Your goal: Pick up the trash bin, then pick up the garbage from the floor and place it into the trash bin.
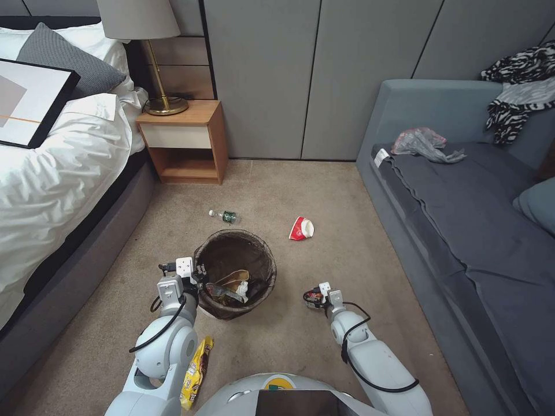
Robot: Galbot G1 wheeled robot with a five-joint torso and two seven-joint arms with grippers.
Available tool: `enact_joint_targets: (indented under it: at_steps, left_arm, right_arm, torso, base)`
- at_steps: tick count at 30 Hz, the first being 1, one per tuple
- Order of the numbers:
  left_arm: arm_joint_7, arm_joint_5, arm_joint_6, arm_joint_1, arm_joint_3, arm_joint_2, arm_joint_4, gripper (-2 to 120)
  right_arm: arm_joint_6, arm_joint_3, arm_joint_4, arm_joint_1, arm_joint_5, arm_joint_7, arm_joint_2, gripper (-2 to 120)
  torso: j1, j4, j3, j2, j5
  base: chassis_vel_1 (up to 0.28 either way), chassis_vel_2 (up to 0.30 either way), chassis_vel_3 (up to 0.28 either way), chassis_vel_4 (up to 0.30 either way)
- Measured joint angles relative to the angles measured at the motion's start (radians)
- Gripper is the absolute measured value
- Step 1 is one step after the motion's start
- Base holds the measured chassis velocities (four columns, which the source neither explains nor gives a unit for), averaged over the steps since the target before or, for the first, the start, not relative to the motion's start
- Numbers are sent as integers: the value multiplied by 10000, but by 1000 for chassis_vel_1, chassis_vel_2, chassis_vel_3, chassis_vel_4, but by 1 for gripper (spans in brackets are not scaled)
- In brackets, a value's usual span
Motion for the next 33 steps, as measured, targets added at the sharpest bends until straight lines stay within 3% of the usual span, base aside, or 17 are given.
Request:
enact_joint_targets:
  at_steps: [17, 25, 33]
  left_arm:
    - [-1, 22, 2, -20, 8, 8, 37, 5]
    - [0, 21, 2, -29, 38, -1, 69, 5]
    - [7, 26, -2, -20, 46, 8, 77, 5]
  right_arm:
    - [55, 26, 254, -142, 63, 90, 37, 100]
    - [-178, 99, 1264, -654, 1248, 901, 159, 100]
    - [-356, 302, 1934, -1125, 2892, 2607, 679, 100]
  torso:
    - [0, 0, 0, 0, 0]
    - [0, 0, 0, 0, 0]
    - [0, -1, 0, 0, -2]
  base:
    - [0, 0, 0, 0]
    - [0, 0, 0, 0]
    - [0, 0, 0, 0]
